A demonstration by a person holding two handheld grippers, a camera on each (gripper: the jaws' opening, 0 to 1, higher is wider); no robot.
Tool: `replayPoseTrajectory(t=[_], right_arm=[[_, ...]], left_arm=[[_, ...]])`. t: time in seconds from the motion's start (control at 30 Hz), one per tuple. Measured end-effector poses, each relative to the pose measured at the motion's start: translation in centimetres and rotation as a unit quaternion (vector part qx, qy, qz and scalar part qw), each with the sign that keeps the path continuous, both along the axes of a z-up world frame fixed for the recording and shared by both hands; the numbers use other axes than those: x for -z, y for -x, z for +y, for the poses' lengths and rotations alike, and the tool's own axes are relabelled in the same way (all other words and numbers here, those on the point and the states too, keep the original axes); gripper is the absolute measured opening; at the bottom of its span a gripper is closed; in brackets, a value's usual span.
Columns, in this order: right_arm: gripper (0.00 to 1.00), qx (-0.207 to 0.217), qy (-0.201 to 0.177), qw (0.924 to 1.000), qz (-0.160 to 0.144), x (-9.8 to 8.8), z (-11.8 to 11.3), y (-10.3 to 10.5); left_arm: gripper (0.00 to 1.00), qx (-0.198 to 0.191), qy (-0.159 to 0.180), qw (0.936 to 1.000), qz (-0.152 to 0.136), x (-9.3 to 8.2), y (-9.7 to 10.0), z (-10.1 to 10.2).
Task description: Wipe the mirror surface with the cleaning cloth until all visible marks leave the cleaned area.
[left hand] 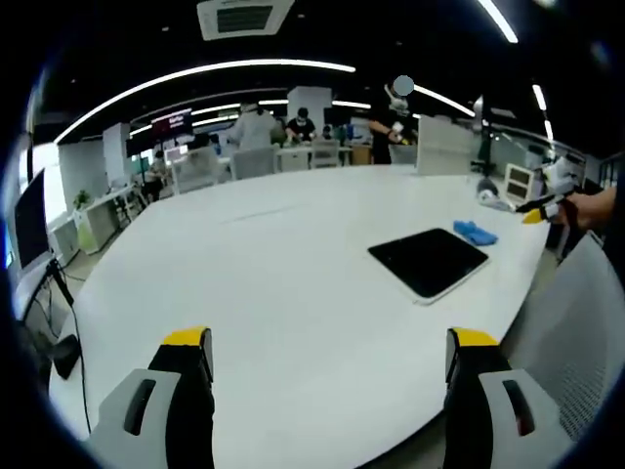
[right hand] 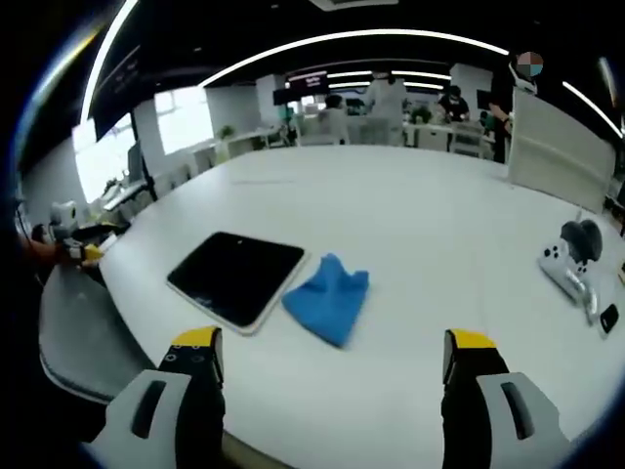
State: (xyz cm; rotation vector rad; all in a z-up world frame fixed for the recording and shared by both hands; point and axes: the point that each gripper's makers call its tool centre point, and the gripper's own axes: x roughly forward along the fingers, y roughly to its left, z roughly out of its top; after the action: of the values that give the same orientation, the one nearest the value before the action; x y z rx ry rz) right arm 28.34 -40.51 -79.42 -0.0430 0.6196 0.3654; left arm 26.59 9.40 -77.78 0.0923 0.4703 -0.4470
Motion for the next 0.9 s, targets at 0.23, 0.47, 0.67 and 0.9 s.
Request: replayPoseTrajectory(t=[0.23, 0.47, 0.67, 0.9], right_arm=[[0.96, 0.000, 0.000, 1.0000, -0.001, 0.23, 0.54, -0.10], [0.96, 0.001, -0.001, 1.0000, -0.001, 0.16, 0.84, -0.11], [0.96, 0.002, 0.003, 1.0000, 0.001, 0.15, 0.79, -0.18], [0.95, 0.007, 0.002, 1.0000, -0.002, -0.35, 0.44, -0.13]], left_arm=[[0.99, -0.001, 0.002, 1.0000, -0.001, -0.11, 0.01, 0.03], [0.99, -0.002, 0.002, 1.0000, 0.002, -0.04, 0.02, 0.04], [0.99, 0.000, 0.002, 1.0000, 0.000, -0.06, -0.01, 0.01], [0.99, 0.001, 0.007, 1.0000, -0.003, -0.20, -0.05, -0.05]])
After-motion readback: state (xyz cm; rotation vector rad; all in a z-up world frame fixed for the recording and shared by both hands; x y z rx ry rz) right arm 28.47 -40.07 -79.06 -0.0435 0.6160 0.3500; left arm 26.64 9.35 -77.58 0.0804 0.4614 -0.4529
